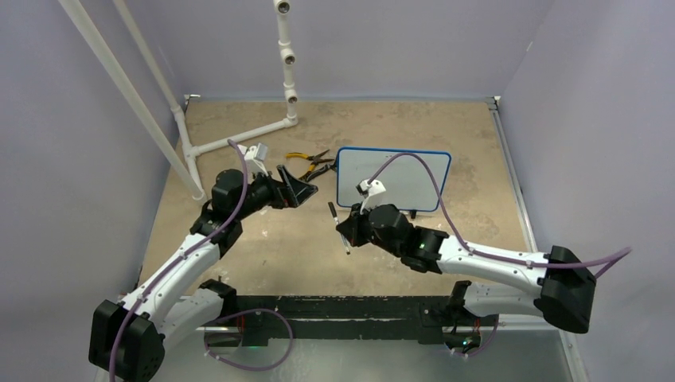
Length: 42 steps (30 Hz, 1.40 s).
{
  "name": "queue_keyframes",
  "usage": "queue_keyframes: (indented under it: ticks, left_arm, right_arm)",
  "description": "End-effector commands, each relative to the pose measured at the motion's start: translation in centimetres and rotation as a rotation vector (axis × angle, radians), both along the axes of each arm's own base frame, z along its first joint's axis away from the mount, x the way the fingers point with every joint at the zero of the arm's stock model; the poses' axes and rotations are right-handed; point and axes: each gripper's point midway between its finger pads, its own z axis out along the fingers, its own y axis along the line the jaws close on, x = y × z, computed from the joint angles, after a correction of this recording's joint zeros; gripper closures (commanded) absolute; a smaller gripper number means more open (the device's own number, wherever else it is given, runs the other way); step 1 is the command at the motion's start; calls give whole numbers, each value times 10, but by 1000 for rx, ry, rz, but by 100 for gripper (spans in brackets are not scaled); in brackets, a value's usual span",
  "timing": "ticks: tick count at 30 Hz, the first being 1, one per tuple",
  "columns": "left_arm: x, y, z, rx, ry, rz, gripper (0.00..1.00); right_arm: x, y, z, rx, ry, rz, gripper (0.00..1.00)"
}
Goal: Write a sentence on the whiteboard
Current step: Open the whiteboard marker at the center of the board.
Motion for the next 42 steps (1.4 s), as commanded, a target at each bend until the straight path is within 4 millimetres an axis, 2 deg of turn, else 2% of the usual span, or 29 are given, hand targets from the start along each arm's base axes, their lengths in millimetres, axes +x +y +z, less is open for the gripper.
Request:
queue_keyframes:
  ticks: [1, 5, 10, 13, 16, 20, 22, 24, 28, 31, 35, 36, 37, 40, 42]
  left_arm:
    - [-20, -33, 42, -163, -70, -168, 5]
    - [-27, -44, 48, -182, -74, -223, 5]
    - [-28, -53, 32, -154, -12, -244, 5]
    - [-33, -62, 25, -143, 17, -269, 7]
    - [-35, -68, 24, -149, 24, -272, 19]
    - [-35, -74, 30, -178, 21, -270, 43]
    - [-34, -75, 29, -184, 27, -264, 51]
    - [-31, -73, 26, -176, 41, -243, 57]
    - [-29, -74, 27, -188, 48, -232, 60]
    - [-30, -77, 33, -213, 44, -248, 70]
    - [-34, -82, 41, -255, 39, -283, 100]
    - [-34, -81, 44, -268, 35, -282, 100]
    - [-33, -80, 46, -279, 34, -267, 100]
    - [-28, -72, 55, -335, 28, -187, 100]
    - [-25, -66, 68, -411, 7, -141, 100]
  right_arm:
    - [-2, 16, 43, 140, -94, 67, 100]
    - [-5, 19, 61, 201, -128, 90, 100]
    - [-7, 18, 76, 247, -158, 105, 100]
    - [-7, 16, 79, 250, -165, 101, 100]
    - [-8, 16, 81, 253, -171, 108, 100]
    - [-8, 15, 79, 249, -170, 105, 100]
    - [-9, 15, 78, 245, -169, 107, 100]
    - [-9, 14, 78, 243, -170, 110, 100]
    - [-10, 14, 75, 231, -169, 115, 100]
    - [-10, 13, 75, 222, -176, 117, 100]
    - [-7, 11, 81, 227, -188, 101, 100]
    - [-6, 10, 83, 234, -189, 93, 99]
    - [-5, 9, 87, 251, -189, 78, 87]
    - [-5, 7, 98, 319, -187, 48, 40]
    - [-6, 5, 112, 410, -194, 26, 24]
